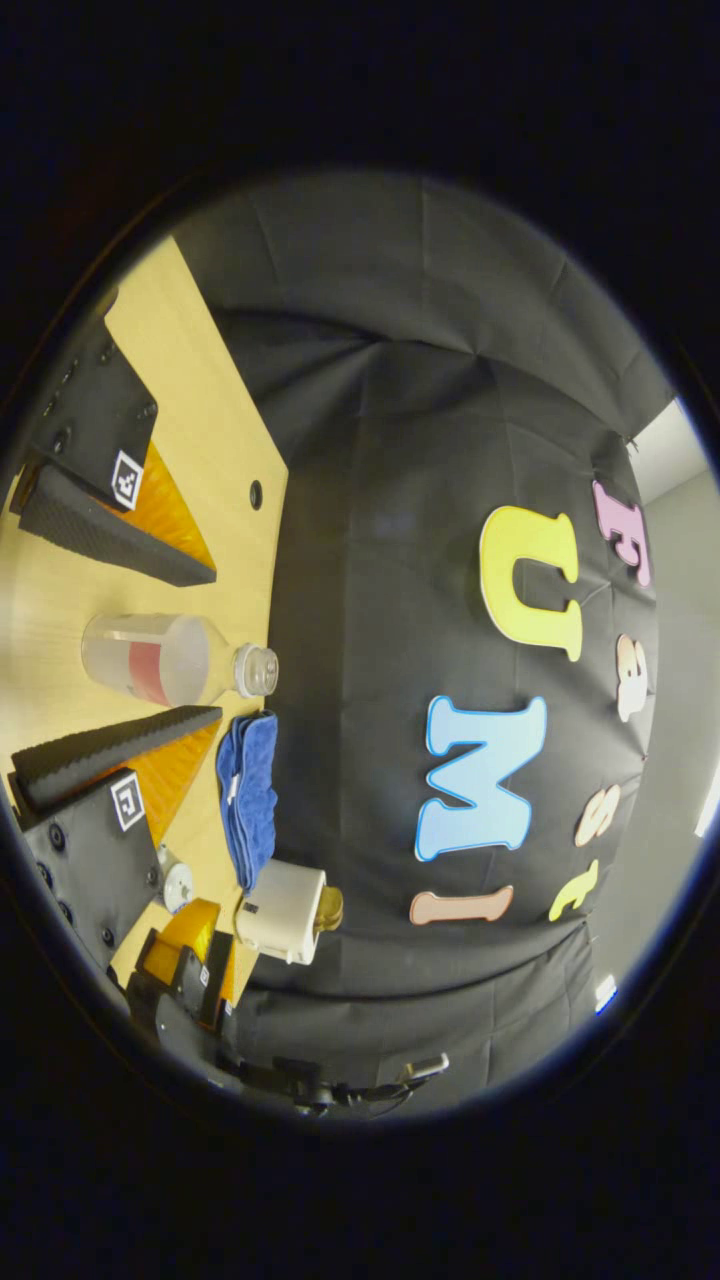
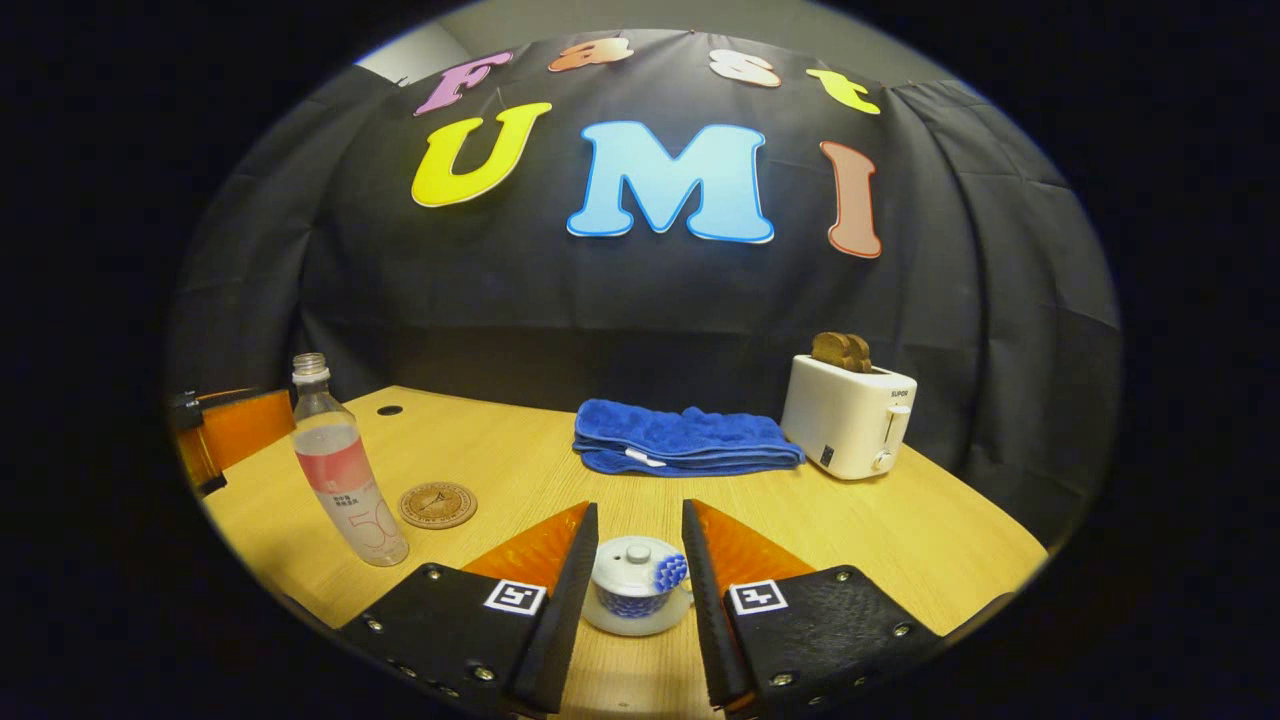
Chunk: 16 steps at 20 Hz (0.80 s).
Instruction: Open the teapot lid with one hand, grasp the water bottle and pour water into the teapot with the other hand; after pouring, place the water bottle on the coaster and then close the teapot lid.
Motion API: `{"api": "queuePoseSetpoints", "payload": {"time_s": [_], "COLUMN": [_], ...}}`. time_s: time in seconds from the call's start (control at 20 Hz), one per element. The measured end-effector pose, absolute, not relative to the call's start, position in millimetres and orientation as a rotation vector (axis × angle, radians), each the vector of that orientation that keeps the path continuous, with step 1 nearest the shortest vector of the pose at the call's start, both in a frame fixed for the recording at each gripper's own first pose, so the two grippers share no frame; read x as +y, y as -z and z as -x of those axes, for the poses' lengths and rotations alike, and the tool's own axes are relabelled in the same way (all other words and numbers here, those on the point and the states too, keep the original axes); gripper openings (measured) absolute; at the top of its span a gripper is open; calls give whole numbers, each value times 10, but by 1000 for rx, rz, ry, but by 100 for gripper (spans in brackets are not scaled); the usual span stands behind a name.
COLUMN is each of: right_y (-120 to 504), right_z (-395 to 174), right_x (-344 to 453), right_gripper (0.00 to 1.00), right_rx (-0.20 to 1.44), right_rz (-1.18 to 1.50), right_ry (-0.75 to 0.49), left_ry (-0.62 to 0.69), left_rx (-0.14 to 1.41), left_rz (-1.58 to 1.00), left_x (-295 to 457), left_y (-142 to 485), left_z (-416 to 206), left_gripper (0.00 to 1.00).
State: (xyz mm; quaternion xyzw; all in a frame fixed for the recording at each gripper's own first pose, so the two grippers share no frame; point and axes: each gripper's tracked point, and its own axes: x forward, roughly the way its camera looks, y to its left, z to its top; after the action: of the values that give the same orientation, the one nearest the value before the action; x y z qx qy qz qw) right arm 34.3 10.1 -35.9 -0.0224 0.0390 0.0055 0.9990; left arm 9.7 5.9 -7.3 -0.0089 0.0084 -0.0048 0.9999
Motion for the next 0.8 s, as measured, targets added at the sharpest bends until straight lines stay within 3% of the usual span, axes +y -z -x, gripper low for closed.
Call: {"api": "queuePoseSetpoints", "payload": {"time_s": [0.55, 0.6, 0.75, 0.8], "right_y": [602, 627, 597, 618], "right_z": [-556, -568, -665, -573], "right_x": [161, 177, 83, 117], "right_gripper": [52, 38, 34, 13], "right_rx": [108, 109, 78, 79], "right_rz": [46, 43, 30, -4], "right_ry": [-39, -31, -1, -3], "left_ry": [10, 10, 10, 8], "left_rx": [30, 30, 30, 32], "left_rz": [29, 30, 31, 29], "left_x": [112, 104, 117, 121], "left_y": [130, 134, 144, 157], "left_z": [-120, -112, -116, -122], "left_gripper": [81, 81, 81, 81]}}
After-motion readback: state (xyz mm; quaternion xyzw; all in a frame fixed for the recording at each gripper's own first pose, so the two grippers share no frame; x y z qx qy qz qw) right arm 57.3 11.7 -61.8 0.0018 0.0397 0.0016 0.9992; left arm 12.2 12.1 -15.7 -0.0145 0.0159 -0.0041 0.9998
